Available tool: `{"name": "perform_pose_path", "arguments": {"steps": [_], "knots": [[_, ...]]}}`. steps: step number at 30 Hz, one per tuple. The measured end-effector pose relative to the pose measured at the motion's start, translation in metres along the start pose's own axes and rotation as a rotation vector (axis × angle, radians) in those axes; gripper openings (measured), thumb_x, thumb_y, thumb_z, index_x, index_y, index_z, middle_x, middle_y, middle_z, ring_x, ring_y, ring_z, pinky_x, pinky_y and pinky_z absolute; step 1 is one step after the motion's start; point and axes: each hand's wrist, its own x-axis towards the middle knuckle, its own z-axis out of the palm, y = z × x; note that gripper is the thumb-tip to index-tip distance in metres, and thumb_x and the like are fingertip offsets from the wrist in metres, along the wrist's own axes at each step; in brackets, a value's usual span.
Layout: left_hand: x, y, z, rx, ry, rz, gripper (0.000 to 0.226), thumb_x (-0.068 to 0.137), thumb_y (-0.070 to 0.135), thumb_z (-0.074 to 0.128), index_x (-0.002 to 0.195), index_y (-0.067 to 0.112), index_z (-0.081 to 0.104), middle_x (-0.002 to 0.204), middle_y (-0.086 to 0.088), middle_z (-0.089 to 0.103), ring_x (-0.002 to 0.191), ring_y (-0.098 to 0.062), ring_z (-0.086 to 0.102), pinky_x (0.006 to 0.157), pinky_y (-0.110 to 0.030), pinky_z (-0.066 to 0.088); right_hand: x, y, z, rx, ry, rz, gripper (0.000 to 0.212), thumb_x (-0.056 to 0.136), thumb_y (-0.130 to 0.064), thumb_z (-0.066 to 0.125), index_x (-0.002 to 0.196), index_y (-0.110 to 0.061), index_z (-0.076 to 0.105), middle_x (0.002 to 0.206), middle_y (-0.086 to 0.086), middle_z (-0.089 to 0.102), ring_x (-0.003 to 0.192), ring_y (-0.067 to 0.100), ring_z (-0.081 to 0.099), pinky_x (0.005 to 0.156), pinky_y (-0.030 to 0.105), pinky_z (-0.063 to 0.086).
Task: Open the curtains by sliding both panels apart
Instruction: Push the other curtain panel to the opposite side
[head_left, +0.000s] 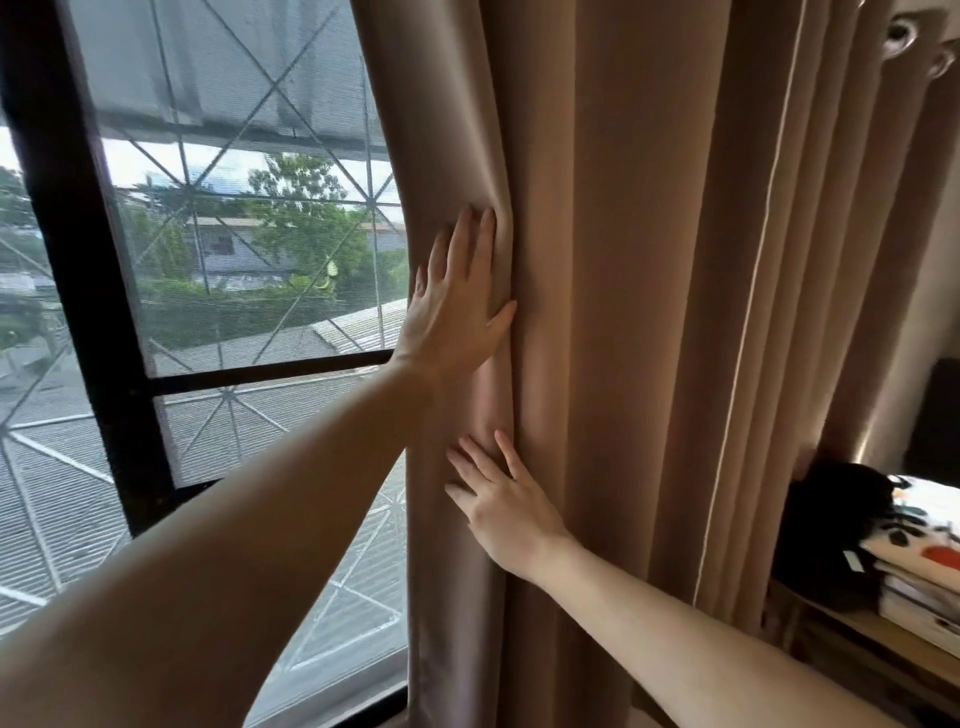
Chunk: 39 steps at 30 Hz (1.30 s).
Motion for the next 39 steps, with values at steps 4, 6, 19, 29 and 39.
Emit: {"name": "perform_pose_path", "arguments": {"steps": [4,6,19,29,39], "knots": [[0.008,0.011,0.016,0.001,-0.016,0.009,0.101,0.094,0.049,0.061,0.170,0.016,0.003,0.178,-0.010,0.007,0.163,-0.040,0.012,0.128,-0.061,0.026,-0.004,0.017,0.013,-0.002,-0.007,0.012,0.036,0.092,-0.022,0.066,0.128,-0.020,0.071,0.161,0.014,0.044,0.156,0.033,0.023,0.124,0.060,-0.009],[0.014,0.016,0.025,-0.001,-0.021,0.010,0.101,0.094,0.051,0.060,0.170,0.017,0.002,0.178,-0.010,0.006,0.163,-0.040,0.011,0.128,-0.061,0.026,-0.008,0.028,0.019,-0.014,-0.018,0.030,0.035,0.092,-0.024,0.065,0.127,-0.021,0.071,0.161,0.012,0.044,0.155,0.033,0.025,0.123,0.059,-0.012],[0.049,0.069,0.086,-0.061,-0.034,0.026,0.098,0.094,0.043,0.057,0.170,0.012,0.002,0.178,-0.013,0.005,0.163,-0.042,0.009,0.128,-0.060,0.026,-0.052,0.118,0.047,-0.057,-0.046,0.067,0.036,0.093,-0.025,0.063,0.128,-0.020,0.071,0.162,0.012,0.042,0.156,0.034,0.024,0.125,0.061,-0.004],[0.077,0.100,0.126,-0.099,-0.016,0.058,0.096,0.096,0.042,0.059,0.170,0.011,0.006,0.178,-0.014,0.008,0.161,-0.042,0.014,0.128,-0.056,0.027,-0.070,0.170,0.056,-0.128,-0.095,0.156,0.037,0.094,-0.026,0.063,0.130,-0.020,0.070,0.162,0.013,0.043,0.155,0.033,0.025,0.125,0.059,-0.005],[0.103,0.120,0.170,-0.118,-0.016,0.097,0.097,0.096,0.042,0.057,0.170,0.015,0.000,0.179,-0.012,0.002,0.163,-0.041,0.012,0.127,-0.060,0.029,-0.079,0.206,0.072,-0.160,-0.085,0.273,0.032,0.095,-0.020,0.060,0.123,-0.018,0.074,0.156,0.012,0.051,0.152,0.033,0.034,0.125,0.057,0.003]]}}
